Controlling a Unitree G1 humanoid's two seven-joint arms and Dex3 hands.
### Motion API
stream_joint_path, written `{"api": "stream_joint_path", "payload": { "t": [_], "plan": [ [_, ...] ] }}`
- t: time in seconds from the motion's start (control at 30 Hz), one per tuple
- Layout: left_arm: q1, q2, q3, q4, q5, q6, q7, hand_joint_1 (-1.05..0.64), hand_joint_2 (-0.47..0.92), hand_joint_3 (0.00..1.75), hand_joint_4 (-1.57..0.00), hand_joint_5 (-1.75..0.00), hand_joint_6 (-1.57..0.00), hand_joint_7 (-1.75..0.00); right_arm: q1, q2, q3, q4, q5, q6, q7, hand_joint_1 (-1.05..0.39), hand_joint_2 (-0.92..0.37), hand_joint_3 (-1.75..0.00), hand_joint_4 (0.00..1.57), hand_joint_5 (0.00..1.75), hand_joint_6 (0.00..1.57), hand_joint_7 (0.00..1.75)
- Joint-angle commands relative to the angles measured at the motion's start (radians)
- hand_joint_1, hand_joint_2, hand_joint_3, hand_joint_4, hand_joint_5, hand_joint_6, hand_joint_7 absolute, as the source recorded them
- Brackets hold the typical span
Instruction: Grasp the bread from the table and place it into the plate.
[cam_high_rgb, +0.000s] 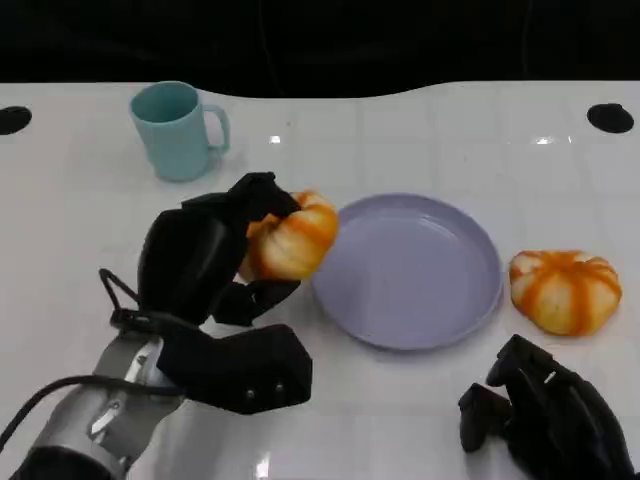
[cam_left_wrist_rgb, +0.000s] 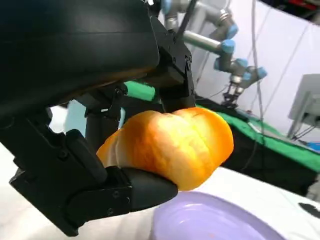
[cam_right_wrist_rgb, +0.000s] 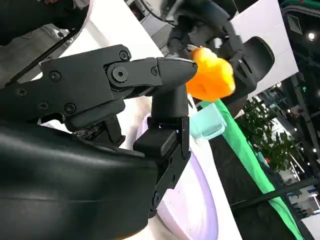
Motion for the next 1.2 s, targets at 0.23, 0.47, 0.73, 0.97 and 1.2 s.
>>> {"api": "stream_joint_path", "payload": {
  "t": [0.23,0.47,0.73,0.97,1.2],
  "plan": [
    [-0.195,-0.059,-0.121,0.203,0.051,-0.09,-0.067,-0.33,0.47,1.16,-0.89,-1.75,-0.75,-1.68,0.011,-0.01,-0.005,0.004,0.005,-0.003,-0.003,-0.55,-0.92,-0.26,0.78,1.65,0.67,1.43],
    [-0.31,-0.101,-0.215,0.343,0.161,-0.07,-0.021,-0.36,0.52,1.03,-0.9,-1.75,-0.73,-1.71,0.011,-0.009,-0.005,0.003,0.005,-0.007,-0.002,-0.55,-0.92,-0.27,0.78,1.65,0.67,1.43],
    [-0.379,-0.1,-0.264,0.378,0.168,-0.033,-0.186,-0.49,0.87,0.34,-0.52,-0.95,-0.57,-0.36,0.003,-0.006,-0.004,0.014,0.007,-0.012,0.001,-0.57,-0.92,-0.25,0.79,1.66,0.69,1.42],
    [-0.37,-0.059,-0.27,0.315,0.153,-0.007,-0.335,-0.8,0.92,0.38,-0.08,-0.63,-0.3,-0.09,-0.001,-0.005,-0.006,0.035,0.002,-0.034,0.005,-0.58,-0.92,-0.25,0.79,1.67,0.7,1.41],
    [-0.34,-0.016,-0.264,0.228,0.146,-0.001,-0.394,-0.88,0.92,0.46,-0.01,-0.63,-0.31,-0.08,0.016,-0.007,0.001,0.007,0.007,-0.014,0.006,-0.55,-0.92,-0.26,0.78,1.66,0.7,1.41]
  ]
}}
